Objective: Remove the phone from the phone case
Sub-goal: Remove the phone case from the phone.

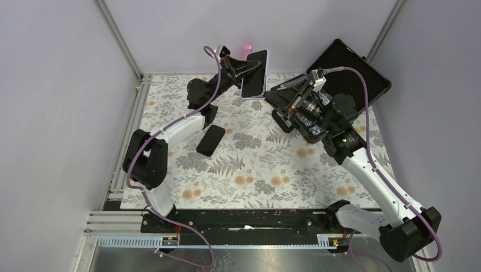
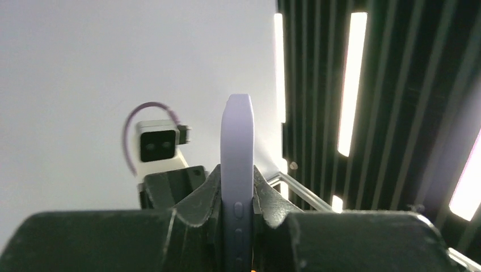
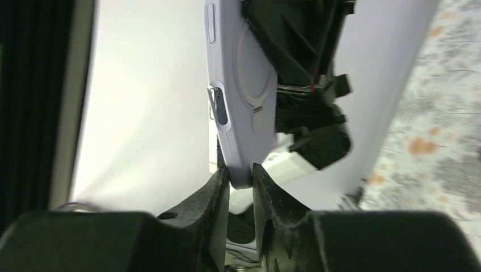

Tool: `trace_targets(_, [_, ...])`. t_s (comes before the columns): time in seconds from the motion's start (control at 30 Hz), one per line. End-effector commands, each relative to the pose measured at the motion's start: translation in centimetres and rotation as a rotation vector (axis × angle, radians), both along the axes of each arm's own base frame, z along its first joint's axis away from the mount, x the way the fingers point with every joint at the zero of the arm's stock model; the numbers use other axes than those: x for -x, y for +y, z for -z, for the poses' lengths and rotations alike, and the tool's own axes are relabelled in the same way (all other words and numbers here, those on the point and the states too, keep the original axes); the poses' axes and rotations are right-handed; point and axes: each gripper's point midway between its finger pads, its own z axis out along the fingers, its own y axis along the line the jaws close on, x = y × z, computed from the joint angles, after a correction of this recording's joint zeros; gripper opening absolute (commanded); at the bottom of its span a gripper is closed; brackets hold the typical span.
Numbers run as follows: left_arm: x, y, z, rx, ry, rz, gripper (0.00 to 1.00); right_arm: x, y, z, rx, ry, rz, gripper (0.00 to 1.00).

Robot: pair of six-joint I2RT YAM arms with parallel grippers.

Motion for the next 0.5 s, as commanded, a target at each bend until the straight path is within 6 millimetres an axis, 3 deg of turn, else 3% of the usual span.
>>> trace_targets(0.0, [8.3,0.2,-5.8,0.020,-0.075,0.204,0.00,-0.8,-0.4,12.8,0.445,0.198,0.028,0.00])
trace_targets(0.23, [7.3,-1.9,-0.6,-0.287,0.015,0.130,0.00,-1.8,-0.5,10.3,0.520,-0.056,0.056,0.01])
trace_targets(0.47, [7.1,-2.0,0.6,-0.333,0.022,0.093,0.00,-3.2,0.6,10.3,0.436,-0.053,0.064,0.20])
